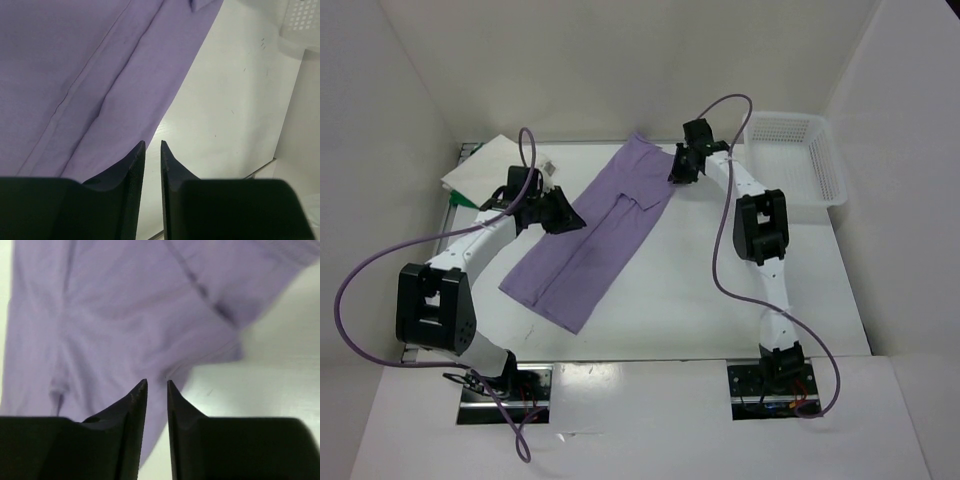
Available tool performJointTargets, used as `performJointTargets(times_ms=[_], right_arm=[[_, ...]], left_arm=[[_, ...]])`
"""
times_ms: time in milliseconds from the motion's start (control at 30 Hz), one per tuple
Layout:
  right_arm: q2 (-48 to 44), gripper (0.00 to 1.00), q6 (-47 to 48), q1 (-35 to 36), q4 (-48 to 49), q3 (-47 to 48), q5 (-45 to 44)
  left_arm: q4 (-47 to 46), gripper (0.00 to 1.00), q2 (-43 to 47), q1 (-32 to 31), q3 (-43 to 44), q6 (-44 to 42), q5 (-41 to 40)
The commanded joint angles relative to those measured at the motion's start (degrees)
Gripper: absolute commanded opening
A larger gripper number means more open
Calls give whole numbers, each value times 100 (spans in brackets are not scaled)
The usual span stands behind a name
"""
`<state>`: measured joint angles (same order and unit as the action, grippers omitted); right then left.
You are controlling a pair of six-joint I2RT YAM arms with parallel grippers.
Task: Fold and stack the t-shirts
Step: Rotate the tshirt 90 degrees
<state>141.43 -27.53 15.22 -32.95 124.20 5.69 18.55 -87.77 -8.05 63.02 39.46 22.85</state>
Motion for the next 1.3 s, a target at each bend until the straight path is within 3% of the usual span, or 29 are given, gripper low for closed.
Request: performJointTargets(times_ms=[0,33,133,167,233,367,433,467,633,867,967,1000,1033,1133,1267], right_arm=[[-1035,29,124,183,-301,-34,265],[-1316,38,125,244,-195,-698,266],[-2512,45,-40,498,217,-2317,554],[-3080,45,-129,612,567,-3192,695],[-3584,50,-453,1137,920,-4023,1020],[-4237,50,-1236,2185,1912,-5658,1294],[-4316,53,-1814,2379,2282,-6003,1294],[-4316,60,-1965,2484,2711,-6265,1346],[-3554,61,-2204,2617,2970,-6137,1347],[-2542,48,-2555,2617,3383,-5680,1294],[-2295,25,-2713,2617,3392,-5617,1216],[-2295,12,-2714,2565,3392,-5617,1215],[-2443,8,-2714,2565,3313,-5765,1215],[-2882,1,-2364,2232,2780,-6161,1023],[-3988,3,-1661,1520,2172,-6987,1029]], left_arm=[[9,26,242,-3,210,-17,35],[9,26,242,-3,262,-18,35],[9,26,242,-3,263,-123,-79],[9,26,242,-3,202,-123,-79],[9,26,295,-3,97,-176,-140],[9,26,401,50,-281,-289,-141],[9,26,506,50,-457,-290,-193],[9,26,506,50,-458,-342,-193],[9,32,620,50,-642,-343,-141],[9,32,884,50,-906,-343,-27],[61,32,1007,50,-1055,-343,26],[61,32,1068,50,-1116,-343,26],[61,32,1121,50,-1178,-343,26],[61,32,1060,-142,-1231,-395,26],[-114,33,788,-477,-1231,-229,79]])
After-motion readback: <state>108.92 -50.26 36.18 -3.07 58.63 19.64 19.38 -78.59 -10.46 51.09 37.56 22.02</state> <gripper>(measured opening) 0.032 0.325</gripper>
